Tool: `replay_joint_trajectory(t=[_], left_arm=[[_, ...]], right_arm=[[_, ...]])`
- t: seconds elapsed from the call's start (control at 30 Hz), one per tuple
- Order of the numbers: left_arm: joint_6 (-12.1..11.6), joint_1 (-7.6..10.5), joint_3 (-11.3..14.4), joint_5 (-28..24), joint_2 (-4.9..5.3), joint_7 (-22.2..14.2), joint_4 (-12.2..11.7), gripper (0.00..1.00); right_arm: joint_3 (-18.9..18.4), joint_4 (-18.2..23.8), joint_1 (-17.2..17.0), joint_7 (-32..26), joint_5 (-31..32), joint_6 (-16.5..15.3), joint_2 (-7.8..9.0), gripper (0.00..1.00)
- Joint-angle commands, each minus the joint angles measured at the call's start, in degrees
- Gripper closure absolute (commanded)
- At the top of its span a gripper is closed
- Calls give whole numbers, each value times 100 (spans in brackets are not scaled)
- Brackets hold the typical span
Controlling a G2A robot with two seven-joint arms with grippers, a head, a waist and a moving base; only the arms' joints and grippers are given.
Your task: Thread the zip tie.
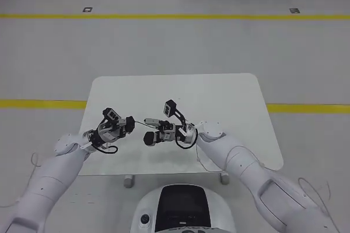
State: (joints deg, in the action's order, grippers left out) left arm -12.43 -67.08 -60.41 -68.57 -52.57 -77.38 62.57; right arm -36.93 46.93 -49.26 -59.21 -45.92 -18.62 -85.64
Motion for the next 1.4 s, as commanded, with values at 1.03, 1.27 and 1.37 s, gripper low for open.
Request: replay_joint_trajectory(t=[1.03, 1.27, 1.37], left_arm=[[66, 24, 64, 226, -206, -226, -253, 100], [16, 34, 31, 355, -226, -226, -327, 100], [-12, 37, 27, 455, -231, -226, -344, 100]], right_arm=[[-497, 311, -342, 288, 348, 132, -71, 63], [-556, 303, -361, 220, 443, 191, -86, 65], [-585, 306, -372, 195, 466, 218, -92, 67]])
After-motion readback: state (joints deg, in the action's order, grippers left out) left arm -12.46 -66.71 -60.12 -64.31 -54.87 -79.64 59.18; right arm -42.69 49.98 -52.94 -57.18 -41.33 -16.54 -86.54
